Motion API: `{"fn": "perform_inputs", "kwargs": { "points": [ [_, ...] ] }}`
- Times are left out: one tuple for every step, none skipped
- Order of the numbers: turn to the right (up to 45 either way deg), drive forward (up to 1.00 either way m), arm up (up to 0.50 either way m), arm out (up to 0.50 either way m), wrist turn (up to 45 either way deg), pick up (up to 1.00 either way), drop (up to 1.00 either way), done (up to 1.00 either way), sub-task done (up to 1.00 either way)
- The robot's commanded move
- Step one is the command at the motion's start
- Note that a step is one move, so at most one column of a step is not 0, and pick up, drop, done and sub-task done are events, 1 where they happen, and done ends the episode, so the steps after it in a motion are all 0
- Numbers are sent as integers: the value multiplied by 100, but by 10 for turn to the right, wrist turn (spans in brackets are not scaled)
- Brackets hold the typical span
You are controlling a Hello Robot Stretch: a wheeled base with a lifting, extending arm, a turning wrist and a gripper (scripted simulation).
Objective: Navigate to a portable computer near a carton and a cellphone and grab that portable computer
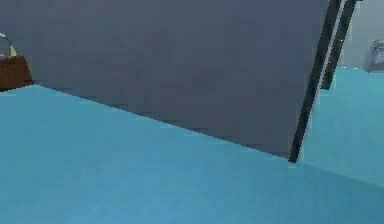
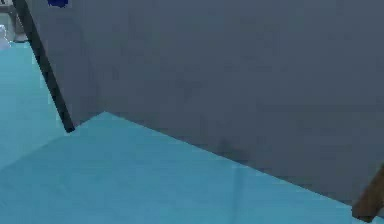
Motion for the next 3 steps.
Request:
{"fn": "perform_inputs", "kwargs": {
  "points": [
    [-450,0,0,0,0,0,0,0,0],
    [-120,0,0,0,0,0,0,0,0],
    [-30,0,0,0,0,0,0,0,0]
  ]
}}
